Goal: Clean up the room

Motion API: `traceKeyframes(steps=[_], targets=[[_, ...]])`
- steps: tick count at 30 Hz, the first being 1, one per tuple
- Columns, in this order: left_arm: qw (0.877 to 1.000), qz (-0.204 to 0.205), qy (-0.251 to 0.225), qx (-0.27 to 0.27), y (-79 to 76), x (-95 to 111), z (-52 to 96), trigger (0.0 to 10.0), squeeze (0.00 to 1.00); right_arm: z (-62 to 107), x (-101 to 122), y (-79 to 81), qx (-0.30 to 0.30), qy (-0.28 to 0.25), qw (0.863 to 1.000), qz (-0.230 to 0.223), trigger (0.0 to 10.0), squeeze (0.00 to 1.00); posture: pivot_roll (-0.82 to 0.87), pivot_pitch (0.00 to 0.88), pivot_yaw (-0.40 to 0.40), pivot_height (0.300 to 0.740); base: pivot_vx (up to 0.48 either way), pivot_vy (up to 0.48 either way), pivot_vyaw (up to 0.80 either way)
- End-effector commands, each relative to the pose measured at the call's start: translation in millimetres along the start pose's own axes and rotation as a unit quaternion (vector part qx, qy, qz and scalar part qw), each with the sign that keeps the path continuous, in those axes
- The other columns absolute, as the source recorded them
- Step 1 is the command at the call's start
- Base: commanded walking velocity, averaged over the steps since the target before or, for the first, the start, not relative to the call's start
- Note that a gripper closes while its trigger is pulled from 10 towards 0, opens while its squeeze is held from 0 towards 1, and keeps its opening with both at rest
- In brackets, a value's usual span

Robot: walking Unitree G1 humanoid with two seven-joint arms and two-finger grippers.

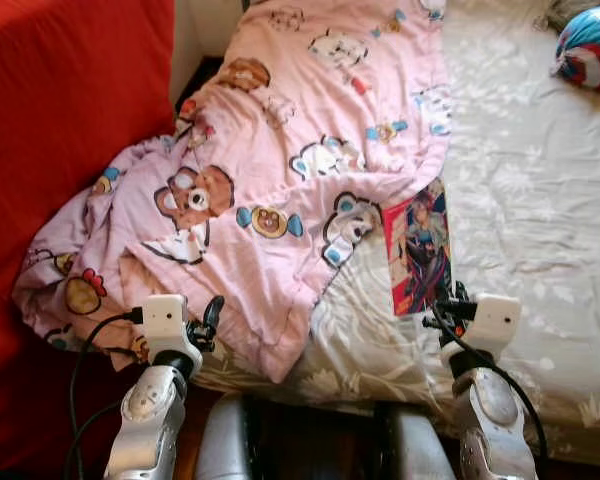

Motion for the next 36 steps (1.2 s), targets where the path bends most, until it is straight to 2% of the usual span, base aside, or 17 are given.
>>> traceKeyframes(steps=[1, 7, 11, 17, 23, 31, 36], targets=[[1.0, 0.009, 0.008, 0.015, 5.9, -8, 4.7, 10.0, 0.0, -2.8, 7, 6.6, 0.009, -0.01, 1.0, -0.005, 10.0, 0.0, 0.01, 0.083, 0.021, 0.632, 0.0, 0.0, 0.0], [1.0, 0.013, 0.004, 0.02, 10.6, -8, 6.5, 10.0, 0.0, -3.6, 6, 14.2, 0.022, -0.01, 1.0, -0.014, 10.0, 0.0, 0.01, 0.043, 0.021, 0.667, 0.0, 0.0, 0.0], [0.999, 0.016, 0.002, 0.031, 18.1, -6, 8.2, 10.0, 0.0, -2.4, 5, 11.4, 0.023, -0.008, 1.0, -0.012, 10.0, 0.0, 0.01, 0.026, 0.021, 0.687, 0.0, 0.0, 0.0], [0.999, 0.018, 0.002, 0.032, 19.5, -8, 11.0, 10.0, 0.0, -0.9, 5, 8.1, 0.024, -0.004, 1.0, -0.006, 10.0, 0.0, 0.0, 0.004, 0.013, 0.712, 0.0, 0.0, 0.0], [0.999, 0.023, 0.0, 0.034, 17.2, -8, 12.4, 10.0, 0.0, -1.2, 4, 3.1, 0.016, 0.004, 1.0, -0.005, 10.0, 0.0, 0.0, 0.01, 0.005, 0.712, 0.0, 0.0, 0.0], [0.999, 0.027, -0.004, 0.045, 21.4, -6, 11.3, 10.0, 0.0, -4.5, 3, 1.8, 0.004, 0.007, 1.0, -0.019, 10.0, 0.0, 0.01, 0.071, -0.005, 0.712, 0.0, 0.0, 0.0], [0.999, 0.021, -0.007, 0.05, 26.3, -4, 11.1, 10.0, 0.0, -3.5, 0, 3.0, -0.002, 0.013, 1.0, -0.024, 10.0, 0.0, 0.01, 0.087, -0.003, 0.712, 0.0, 0.0, -0.72]])
Point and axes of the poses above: a point about 5 cm out from each wrist's last joint towards the gripper, its own z axis pointing back from the gripper into the wrist, its own x axis along the axis of the wrist's last joint, y = z × x, the point moved 4 cm from there along -z, pointing out of the wrist towards the gripper, and after that the axes turned 10 degrees about -z, right-handed, at the moved point
